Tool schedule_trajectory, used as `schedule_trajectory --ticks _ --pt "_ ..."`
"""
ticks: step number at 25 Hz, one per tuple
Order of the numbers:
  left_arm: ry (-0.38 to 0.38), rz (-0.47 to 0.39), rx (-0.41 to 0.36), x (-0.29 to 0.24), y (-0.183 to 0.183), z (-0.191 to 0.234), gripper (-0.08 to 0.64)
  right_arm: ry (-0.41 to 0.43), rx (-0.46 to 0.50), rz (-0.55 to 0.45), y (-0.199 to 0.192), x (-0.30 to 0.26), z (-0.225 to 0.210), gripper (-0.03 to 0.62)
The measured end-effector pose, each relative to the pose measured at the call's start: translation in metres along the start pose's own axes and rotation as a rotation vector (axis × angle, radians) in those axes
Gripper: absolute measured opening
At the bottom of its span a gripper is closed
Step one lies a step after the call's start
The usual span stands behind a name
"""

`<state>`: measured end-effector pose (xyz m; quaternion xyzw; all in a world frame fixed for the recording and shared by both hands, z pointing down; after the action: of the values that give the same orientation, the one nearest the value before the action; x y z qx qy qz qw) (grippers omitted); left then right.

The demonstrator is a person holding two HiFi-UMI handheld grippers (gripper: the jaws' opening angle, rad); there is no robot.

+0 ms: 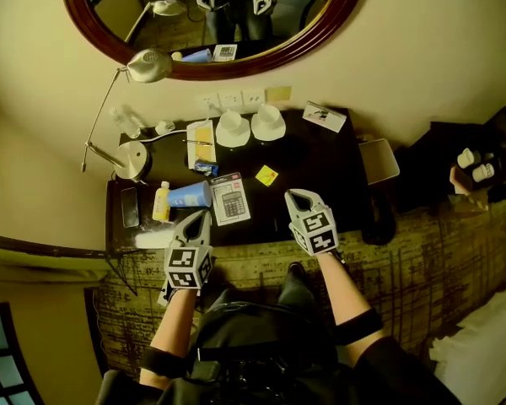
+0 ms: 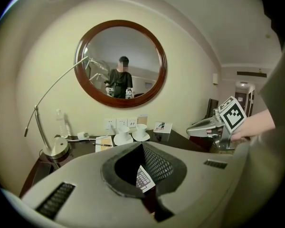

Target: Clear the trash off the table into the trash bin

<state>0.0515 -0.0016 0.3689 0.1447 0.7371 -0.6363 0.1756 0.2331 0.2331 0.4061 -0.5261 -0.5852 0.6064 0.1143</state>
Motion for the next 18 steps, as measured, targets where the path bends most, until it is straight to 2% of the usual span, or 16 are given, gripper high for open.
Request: schedule_trajectory --ticks 7,11,13,18 --pt "-0.011 0.009 -0.018 -0.007 -0.004 0.002 0.002 0.007 0.007 0.045 -0.015 -0.006 0.002 0.0" --pt "0.016 0.012 -0.002 -0.015 -0.004 0.0 0.002 0.026 0.031 0.092 -0.023 -0.012 -0.005 0.002" --pt "0.032 0.02 0.01 -0.017 -0.006 -0.003 0.002 0.031 0.038 0.112 -0.028 -0.015 -0.007 0.025" --pt "0.045 0.036 0.004 -0.021 -0.008 -0.011 0.002 0.027 0.074 0.143 -0.032 -0.023 -0.011 0.032"
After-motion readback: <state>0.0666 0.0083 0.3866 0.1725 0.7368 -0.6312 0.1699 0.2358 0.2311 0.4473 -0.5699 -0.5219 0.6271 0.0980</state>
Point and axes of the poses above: the fingertips, and each gripper's own axes: x backward along the fingers, z to its left, y out of its top, the point moved 9 cm from there along x, backward along the fingers, and after that the axes turned 14 degrees about -x, right-handed, at the moved point
